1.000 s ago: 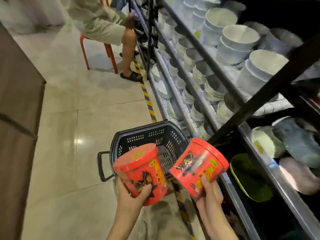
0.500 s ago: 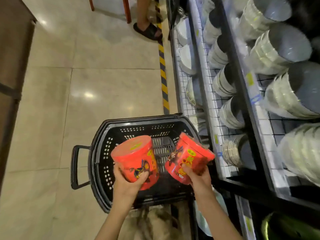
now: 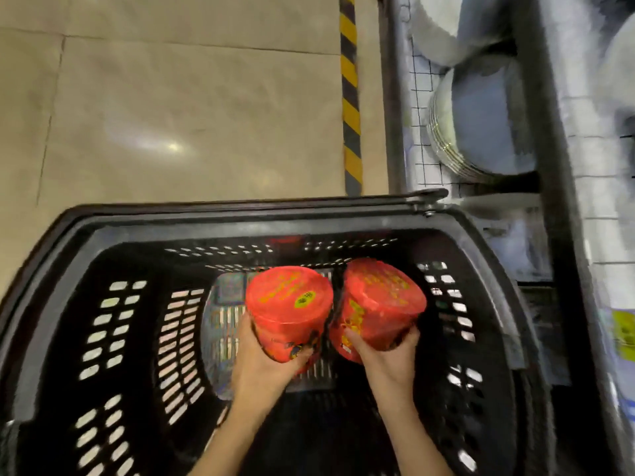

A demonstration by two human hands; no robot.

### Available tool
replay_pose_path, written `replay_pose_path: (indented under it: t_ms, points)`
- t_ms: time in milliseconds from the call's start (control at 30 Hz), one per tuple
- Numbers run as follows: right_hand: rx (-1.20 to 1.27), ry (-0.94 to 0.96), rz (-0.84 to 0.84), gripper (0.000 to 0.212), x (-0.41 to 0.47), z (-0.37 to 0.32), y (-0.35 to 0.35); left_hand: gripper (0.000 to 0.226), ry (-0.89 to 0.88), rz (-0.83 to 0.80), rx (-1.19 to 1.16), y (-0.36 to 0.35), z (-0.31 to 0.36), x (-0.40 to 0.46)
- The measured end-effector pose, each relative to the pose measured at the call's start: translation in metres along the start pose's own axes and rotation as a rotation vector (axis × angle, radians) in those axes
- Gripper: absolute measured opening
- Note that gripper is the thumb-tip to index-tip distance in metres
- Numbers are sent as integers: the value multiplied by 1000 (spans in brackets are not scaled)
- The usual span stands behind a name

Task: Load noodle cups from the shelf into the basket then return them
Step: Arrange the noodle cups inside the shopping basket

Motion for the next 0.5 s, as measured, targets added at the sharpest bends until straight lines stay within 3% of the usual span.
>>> replay_pose_path:
  t_ms: [500]
  points:
    - [-172,38,118,105,81,74,-66,109,8,40,-28,-39,-109,78]
Point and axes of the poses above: each hand's wrist, its own x-axis towards the middle knuckle, its own y-axis out of the back of the hand, z = x × y, the point moved 6 cm from there along x, towards the middle knuckle, and after that the axes turned 12 degrees about -x, right-handed, at the moved point
